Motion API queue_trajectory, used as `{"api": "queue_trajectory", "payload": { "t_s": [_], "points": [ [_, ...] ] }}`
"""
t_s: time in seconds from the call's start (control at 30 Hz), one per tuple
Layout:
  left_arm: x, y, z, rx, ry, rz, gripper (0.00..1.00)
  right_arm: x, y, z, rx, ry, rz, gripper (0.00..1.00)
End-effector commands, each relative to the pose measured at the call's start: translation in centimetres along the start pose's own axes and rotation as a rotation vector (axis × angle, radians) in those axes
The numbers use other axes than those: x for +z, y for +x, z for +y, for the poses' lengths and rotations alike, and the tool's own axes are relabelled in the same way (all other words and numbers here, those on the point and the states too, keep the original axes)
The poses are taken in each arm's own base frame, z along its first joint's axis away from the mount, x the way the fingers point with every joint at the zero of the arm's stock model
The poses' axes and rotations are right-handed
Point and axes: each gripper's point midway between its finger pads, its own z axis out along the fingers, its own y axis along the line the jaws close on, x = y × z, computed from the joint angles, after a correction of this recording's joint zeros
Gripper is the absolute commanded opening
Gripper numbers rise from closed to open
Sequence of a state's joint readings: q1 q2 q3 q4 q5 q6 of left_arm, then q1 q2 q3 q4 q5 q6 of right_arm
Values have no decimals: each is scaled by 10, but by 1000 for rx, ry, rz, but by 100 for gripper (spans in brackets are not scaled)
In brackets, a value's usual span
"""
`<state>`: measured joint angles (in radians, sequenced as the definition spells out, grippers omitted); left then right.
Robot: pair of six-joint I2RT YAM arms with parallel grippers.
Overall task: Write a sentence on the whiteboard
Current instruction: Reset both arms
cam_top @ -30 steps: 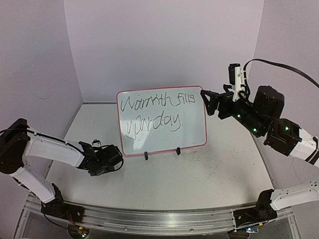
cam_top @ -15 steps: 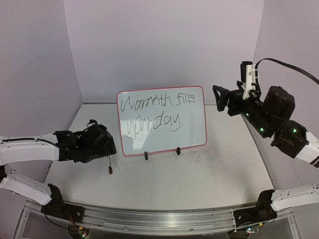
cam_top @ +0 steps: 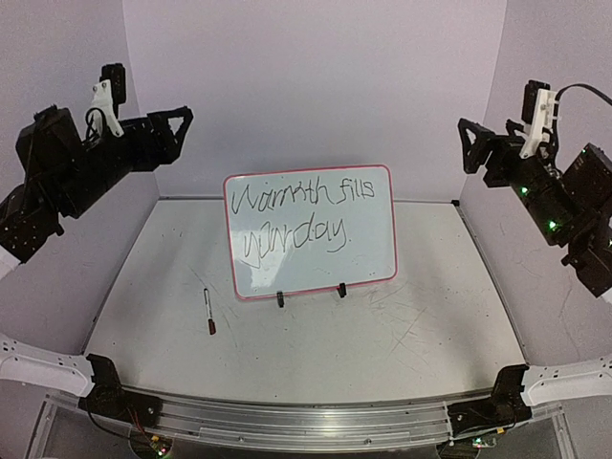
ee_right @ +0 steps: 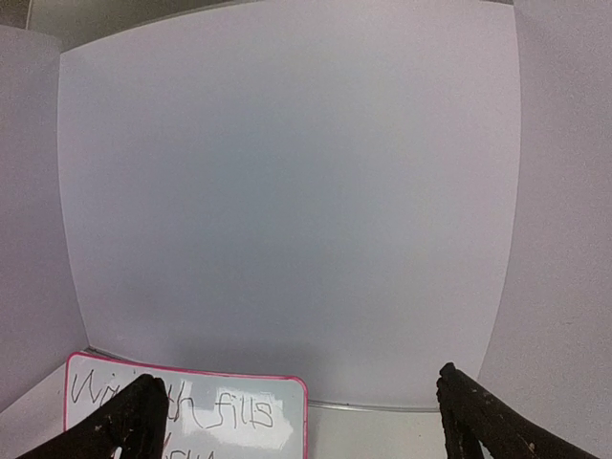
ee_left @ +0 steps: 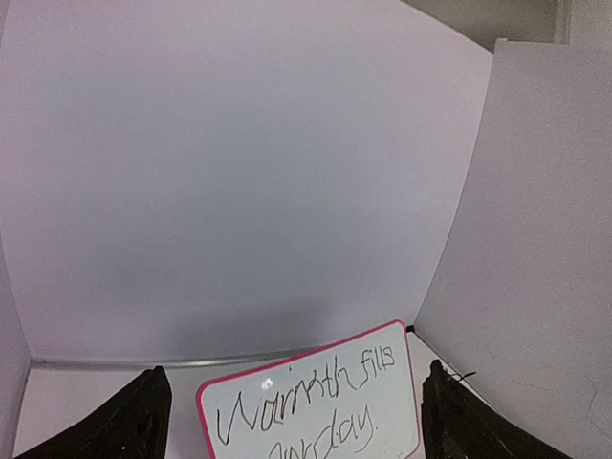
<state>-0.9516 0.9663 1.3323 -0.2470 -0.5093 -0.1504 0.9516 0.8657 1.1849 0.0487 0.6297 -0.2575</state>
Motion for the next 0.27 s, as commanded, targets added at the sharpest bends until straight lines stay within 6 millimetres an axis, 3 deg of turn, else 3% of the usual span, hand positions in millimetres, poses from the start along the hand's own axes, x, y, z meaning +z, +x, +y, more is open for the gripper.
{"api": "queue_trajectory", "payload": {
  "t_s": [0.0,0.1,0.23],
  "points": [
    [-10,-63,-25,148,121,-166,92,-9,-33,-22,45,57,-62,98],
    [-18,-80,-26,151,135,-221,92,-11,-36,-26,61,62,-70,98],
    [-27,-89,-27,137,161,-265,93,-18,-31,-23,94,24,-114,98]
  ]
}}
